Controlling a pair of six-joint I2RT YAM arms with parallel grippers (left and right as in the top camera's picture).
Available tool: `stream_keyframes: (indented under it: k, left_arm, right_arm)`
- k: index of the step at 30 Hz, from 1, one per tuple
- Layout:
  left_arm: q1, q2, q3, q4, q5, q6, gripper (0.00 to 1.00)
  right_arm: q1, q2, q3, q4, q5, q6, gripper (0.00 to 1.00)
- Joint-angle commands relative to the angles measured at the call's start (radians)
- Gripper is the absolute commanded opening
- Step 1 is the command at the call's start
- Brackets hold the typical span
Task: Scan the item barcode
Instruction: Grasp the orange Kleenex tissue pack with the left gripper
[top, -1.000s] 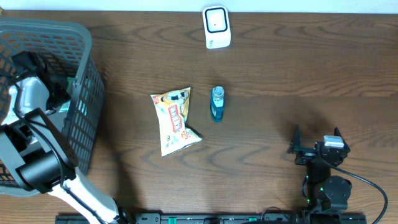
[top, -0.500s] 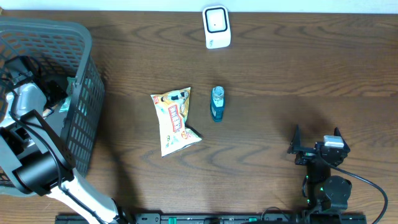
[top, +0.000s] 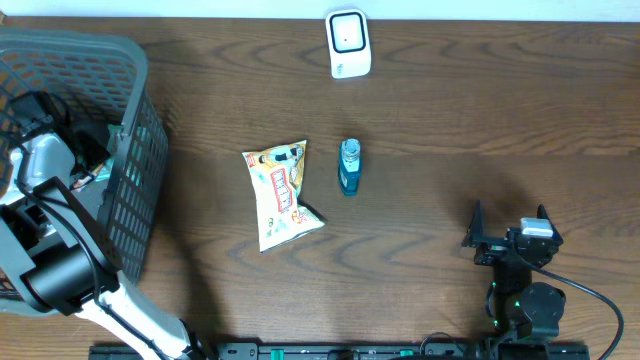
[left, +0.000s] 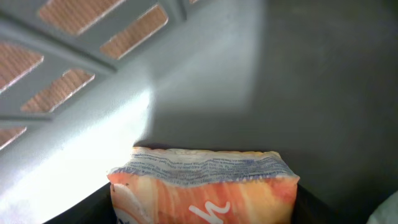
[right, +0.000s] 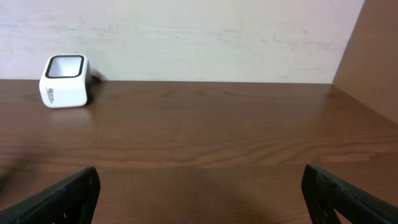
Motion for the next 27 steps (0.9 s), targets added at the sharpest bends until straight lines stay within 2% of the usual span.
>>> stream_keyframes:
  k: [1,9,19,23,27]
  left_arm:
    - [-0.004,0.028,-0.041,-0.048,0.013,-0.003,0.67]
    - [-0.004,-0.104,-0.007,-0.109,0.011,-0.003,0.67]
    - [-0.004,-0.51,0.007,-0.094,-0.014,-0.012,0.67]
    - [-0.004,-0.673,0.007,-0.077,-0.009,-0.141,0.67]
    - [-0.017,-0.802,0.007,-0.068,0.16,-0.34,0.66]
  right_arm:
    - [0.006,-0.005,-0.001,-0.004,-0.005,-0.008,0.99]
    - [0.006,-0.005,-0.001,-0.004,-0.005,-0.009,0.99]
    - [0.006,-0.005,-0.001,-0.004,-0.005,-0.009,0.99]
    - [0.006,-0.005,-0.001,-0.004,-0.005,-0.009,0.99]
    - [0.006,-0.005,-0.001,-0.004,-0.005,-0.008,0.99]
